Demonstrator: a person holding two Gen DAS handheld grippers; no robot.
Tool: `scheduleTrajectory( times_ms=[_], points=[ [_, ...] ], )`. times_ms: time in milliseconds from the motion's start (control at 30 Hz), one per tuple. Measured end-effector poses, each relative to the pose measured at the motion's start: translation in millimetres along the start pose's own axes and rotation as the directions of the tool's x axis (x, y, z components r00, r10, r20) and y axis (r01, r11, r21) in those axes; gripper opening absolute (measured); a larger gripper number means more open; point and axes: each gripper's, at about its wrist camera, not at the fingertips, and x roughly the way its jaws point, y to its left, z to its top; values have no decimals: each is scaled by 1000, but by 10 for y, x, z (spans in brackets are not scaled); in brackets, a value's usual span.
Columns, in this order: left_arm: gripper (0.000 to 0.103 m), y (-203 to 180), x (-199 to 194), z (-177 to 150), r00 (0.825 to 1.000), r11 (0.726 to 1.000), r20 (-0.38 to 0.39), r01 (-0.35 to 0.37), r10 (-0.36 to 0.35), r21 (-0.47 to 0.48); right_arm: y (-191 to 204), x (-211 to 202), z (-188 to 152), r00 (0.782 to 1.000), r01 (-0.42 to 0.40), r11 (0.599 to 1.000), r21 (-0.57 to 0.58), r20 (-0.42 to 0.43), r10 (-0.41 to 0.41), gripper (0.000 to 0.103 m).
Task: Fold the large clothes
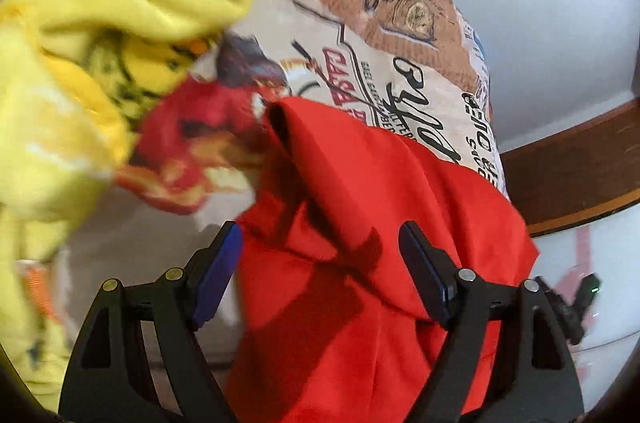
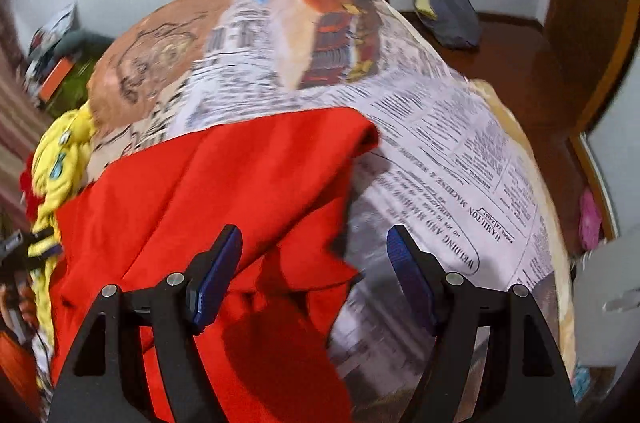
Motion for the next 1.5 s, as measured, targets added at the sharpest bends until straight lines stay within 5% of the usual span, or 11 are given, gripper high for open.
scheduleTrajectory(
  times_ms=[333,500,567,600,867,1000,1300,1500],
  points=[
    [79,11,394,155,999,996,-18,40,-41,-74,-19,348,209,994,-103,994,44,-28,104,72],
    [25,10,432,207,1000,998,-10,18,-19,-68,120,464,311,996,-85,996,-1,-17,85,41],
    [17,-16,380,210,1000,998,19,13,-12,-57,167,451,340,997,-77,997,-24,2,77,20],
    [14,-59,327,218,999,999,40,3,-1,-36,177,440,363,997,-78,996,-33,12,78,19],
    [11,-523,-193,363,969,984,235,-113,78,140,375,365,731,993,-72,994,-82,90,80,12],
    [11,-604,-218,487,956,970,269,-171,121,171,488,446,890,991,-62,994,-91,109,72,12],
    [12,-189,318,624,971,975,154,-201,185,93,450,754,898,997,-35,993,-108,60,42,13],
    [19,-100,510,513,972,968,93,-225,216,109,440,725,869,997,15,989,-145,73,-5,22]
  ],
)
